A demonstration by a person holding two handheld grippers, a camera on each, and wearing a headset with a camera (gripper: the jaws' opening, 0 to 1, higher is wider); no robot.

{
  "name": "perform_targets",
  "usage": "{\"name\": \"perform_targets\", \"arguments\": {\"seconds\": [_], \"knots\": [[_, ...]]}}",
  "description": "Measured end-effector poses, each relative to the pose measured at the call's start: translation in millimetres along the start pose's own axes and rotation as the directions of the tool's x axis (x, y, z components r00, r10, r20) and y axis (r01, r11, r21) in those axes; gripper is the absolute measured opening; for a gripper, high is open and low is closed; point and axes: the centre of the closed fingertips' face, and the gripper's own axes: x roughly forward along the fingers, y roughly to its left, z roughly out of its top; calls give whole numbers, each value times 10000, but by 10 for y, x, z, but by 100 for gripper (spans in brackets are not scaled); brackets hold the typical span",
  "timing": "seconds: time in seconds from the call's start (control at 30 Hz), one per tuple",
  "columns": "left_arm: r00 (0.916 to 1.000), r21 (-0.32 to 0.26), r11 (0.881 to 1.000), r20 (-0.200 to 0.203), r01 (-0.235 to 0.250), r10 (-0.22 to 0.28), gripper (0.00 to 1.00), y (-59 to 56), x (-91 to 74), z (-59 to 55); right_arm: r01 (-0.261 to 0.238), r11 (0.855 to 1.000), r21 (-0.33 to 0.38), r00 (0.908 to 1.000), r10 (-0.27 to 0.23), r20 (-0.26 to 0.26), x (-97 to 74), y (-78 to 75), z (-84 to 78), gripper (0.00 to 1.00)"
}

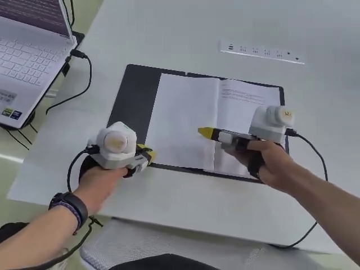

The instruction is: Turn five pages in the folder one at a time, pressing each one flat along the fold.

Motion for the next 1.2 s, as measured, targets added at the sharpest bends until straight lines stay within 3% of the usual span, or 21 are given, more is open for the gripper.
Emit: {"name": "perform_targets", "arguments": {"seconds": [0.03, 0.1, 0.2, 0.4, 0.63, 0.87, 1.1, 1.2], "knots": [[9996, 153, 9995, 128, -263, 261, 0, 33, -16, 17, 14, 10000, -10, 10000, -14, 2, -5, -7, 3, 19], [9998, -72, 9998, 99, -160, 161, 0, 7, -38, 24, 31, 10000, -36, 10000, -31, 10, -19, -27, 16, 19], [9997, 219, 9994, 56, -258, 257, 0, -36, -63, 40, 75, 9999, -88, 10000, -74, 57, -38, -81, 64, 18], [9996, 53, 9996, 75, -282, 282, 0, -57, -92, 48, 188, 9998, -102, 9997, -186, 153, -45, -182, 152, 17], [9997, 23, 9997, 31, -248, 248, 0, -15, -59, 30, 304, 9992, -252, 9995, -302, 84, -5, -314, 259, 14], [9995, -157, 9994, -26, -310, 309, 0, 6, -38, 23, 510, 9987, -83, 9978, -506, 417, 63, -480, 430, 10], [9995, -213, 9993, -36, -308, 308, 0, 20, -19, 12, 861, 9957, -334, 9954, -845, 455, 139, -638, 479, 3], [9995, -173, 9994, -70, -316, 315, 0, 19, -14, 10, 748, 9966, -355, 9961, -730, 488, 158, -635, 469, 2]]}}
